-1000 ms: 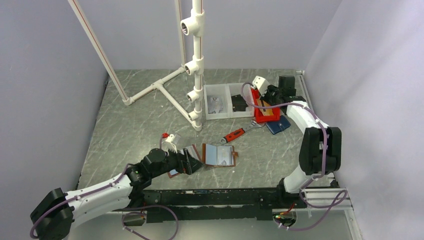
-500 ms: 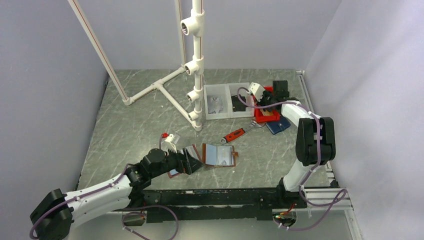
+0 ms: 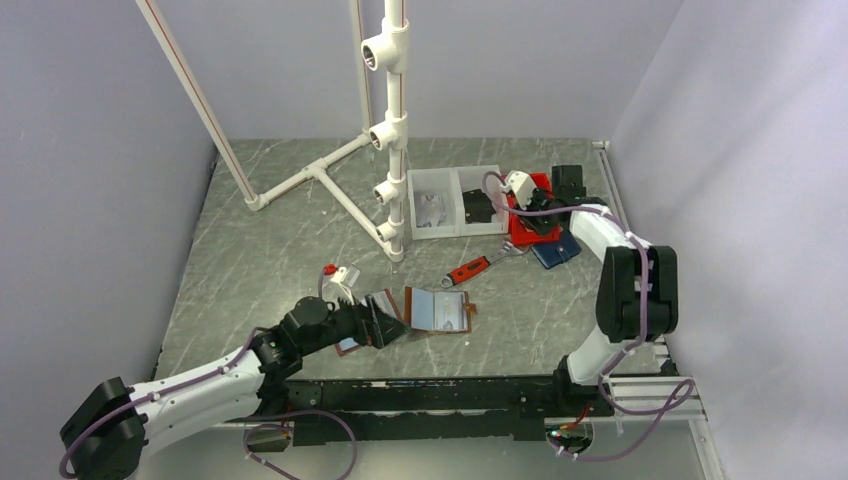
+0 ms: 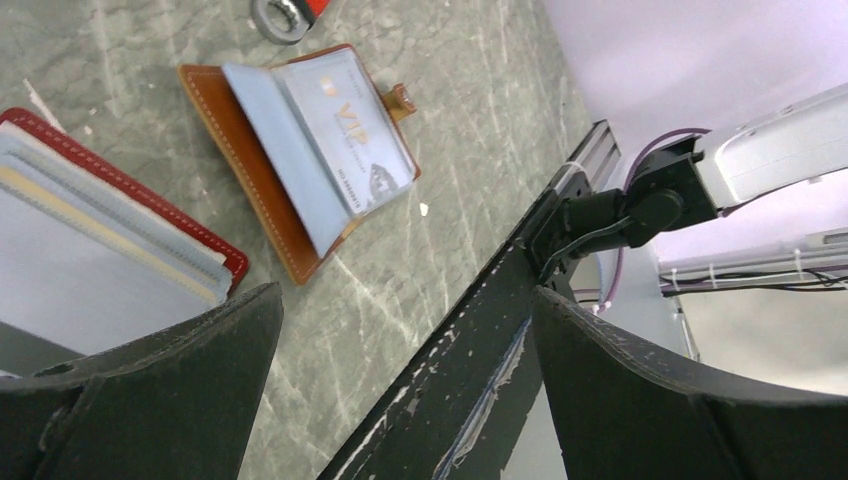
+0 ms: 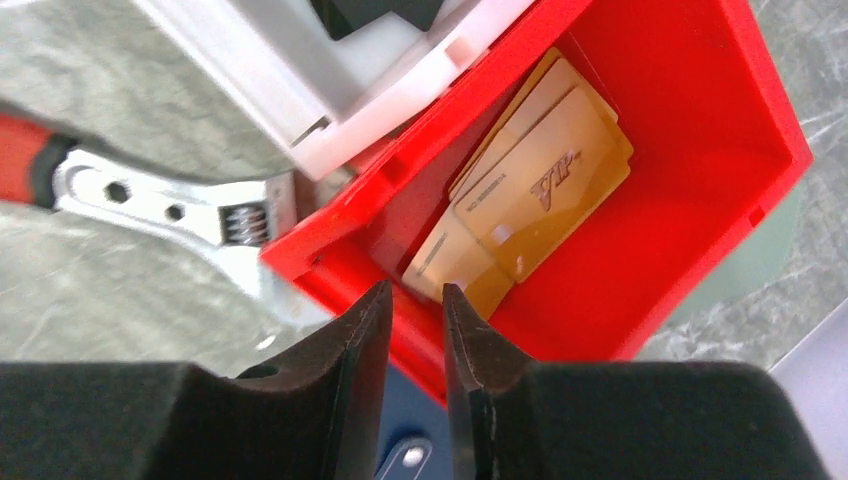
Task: Take the credit cards out of the card holder
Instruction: Place the credit card in the storage box, then remove the credit card from the card holder.
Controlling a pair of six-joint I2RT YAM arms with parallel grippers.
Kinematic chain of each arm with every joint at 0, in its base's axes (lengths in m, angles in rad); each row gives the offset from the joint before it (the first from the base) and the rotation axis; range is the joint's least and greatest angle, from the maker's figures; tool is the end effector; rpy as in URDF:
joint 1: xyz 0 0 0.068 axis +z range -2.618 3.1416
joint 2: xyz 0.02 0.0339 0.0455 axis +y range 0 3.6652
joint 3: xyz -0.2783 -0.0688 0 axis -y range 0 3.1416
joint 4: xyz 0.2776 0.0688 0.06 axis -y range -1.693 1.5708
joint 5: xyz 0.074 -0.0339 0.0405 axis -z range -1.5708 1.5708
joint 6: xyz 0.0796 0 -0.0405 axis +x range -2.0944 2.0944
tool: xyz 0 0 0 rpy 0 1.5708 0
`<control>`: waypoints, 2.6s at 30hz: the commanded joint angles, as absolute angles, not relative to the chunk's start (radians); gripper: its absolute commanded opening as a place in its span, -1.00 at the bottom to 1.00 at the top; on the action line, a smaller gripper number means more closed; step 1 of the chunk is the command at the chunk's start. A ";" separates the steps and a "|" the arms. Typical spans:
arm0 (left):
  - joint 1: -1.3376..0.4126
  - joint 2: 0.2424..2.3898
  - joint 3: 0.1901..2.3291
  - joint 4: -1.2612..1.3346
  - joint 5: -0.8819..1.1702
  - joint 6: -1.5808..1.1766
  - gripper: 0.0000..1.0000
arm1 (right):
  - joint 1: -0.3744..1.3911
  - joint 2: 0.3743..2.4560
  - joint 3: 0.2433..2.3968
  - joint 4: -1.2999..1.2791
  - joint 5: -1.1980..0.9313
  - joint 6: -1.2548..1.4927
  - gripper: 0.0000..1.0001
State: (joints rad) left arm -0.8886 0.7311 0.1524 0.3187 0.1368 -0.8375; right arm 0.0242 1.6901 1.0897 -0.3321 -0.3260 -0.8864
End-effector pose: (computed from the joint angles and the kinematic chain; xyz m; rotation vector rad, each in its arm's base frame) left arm 0.1339 -0.1821 0.1584 0.1599 2.0413 -1.2854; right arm 0.4044 0.0353 0.1625 -1.1881 2.1261 0.0276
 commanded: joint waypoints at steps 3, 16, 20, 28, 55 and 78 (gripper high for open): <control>-0.884 0.760 0.173 0.430 0.181 -0.899 0.99 | 0.018 1.480 1.077 -0.540 -0.508 -0.851 -0.44; -0.890 0.928 0.311 0.408 0.241 -0.934 0.93 | 0.142 1.173 0.999 -0.762 -0.909 -0.838 -0.28; -0.923 0.992 0.394 0.319 0.215 -0.907 0.89 | 0.160 1.125 0.877 -0.656 -1.052 -0.744 -0.24; -1.060 1.233 0.615 0.092 0.004 -0.838 0.80 | 0.249 1.149 0.747 -0.466 -0.945 -0.653 -0.46; -1.071 1.535 0.699 0.195 -0.056 -0.799 0.45 | 0.509 1.522 0.822 -0.412 -0.582 -0.519 -1.00; -1.062 1.678 0.749 0.090 -0.106 -0.897 0.27 | 0.624 1.637 0.933 -0.482 -0.752 -0.480 -1.00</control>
State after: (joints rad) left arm -1.0672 1.6272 0.7437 0.1589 -0.0776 -0.8513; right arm 0.5438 1.6314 0.8970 -0.4679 -0.5552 -0.4259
